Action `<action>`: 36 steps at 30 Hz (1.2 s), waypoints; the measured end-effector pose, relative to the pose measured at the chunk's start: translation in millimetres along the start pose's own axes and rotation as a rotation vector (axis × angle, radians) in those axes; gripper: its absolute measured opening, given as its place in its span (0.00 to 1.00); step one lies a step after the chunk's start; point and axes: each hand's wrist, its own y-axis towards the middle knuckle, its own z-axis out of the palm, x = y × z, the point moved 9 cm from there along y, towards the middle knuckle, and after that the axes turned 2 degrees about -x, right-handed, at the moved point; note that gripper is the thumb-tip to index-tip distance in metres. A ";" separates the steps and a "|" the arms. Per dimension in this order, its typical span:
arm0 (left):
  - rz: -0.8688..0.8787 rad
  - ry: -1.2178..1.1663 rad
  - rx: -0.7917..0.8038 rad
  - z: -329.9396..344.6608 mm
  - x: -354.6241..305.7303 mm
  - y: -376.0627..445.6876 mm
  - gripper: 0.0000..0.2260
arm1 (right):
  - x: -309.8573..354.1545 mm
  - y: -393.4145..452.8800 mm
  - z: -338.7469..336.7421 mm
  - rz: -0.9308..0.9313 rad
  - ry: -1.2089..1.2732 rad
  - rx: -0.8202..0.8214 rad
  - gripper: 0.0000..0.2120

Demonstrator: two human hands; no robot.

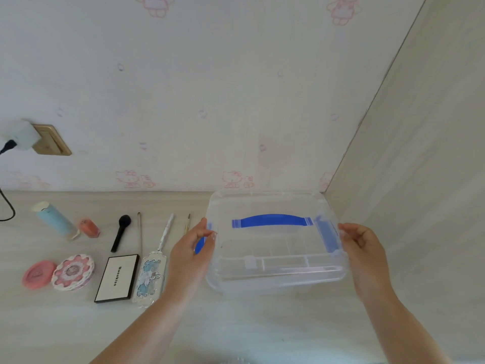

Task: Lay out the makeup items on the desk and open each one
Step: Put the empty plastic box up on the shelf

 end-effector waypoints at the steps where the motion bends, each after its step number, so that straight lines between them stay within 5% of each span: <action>1: 0.000 0.015 -0.012 -1.6 1.4 -0.2 0.05 | -1.3 0.0 1.1 -0.003 -0.003 0.000 0.09; 19: 0.049 0.127 -0.077 -8.7 15.4 -8.9 0.10 | -14.1 -2.7 5.9 -0.035 -0.129 0.034 0.13; 22: -0.043 0.060 -0.110 -8.5 27.0 -7.6 0.09 | -16.5 -0.1 5.5 -0.027 -0.128 0.025 0.13; 27: -0.354 -0.104 -0.059 2.8 50.7 -9.5 0.30 | -27.0 7.9 3.2 0.056 -0.160 0.001 0.09; 29: -0.473 -0.177 -0.016 9.2 59.9 -12.7 0.34 | -42.9 11.3 8.4 0.198 -0.158 0.076 0.16; 32: -0.493 -0.165 0.053 13.6 66.0 -8.3 0.25 | -64.1 10.9 19.1 0.390 -0.122 0.214 0.22; 36: -0.356 -0.142 0.020 10.7 53.0 2.4 0.06 | -61.4 15.5 18.1 0.332 -0.135 0.174 0.20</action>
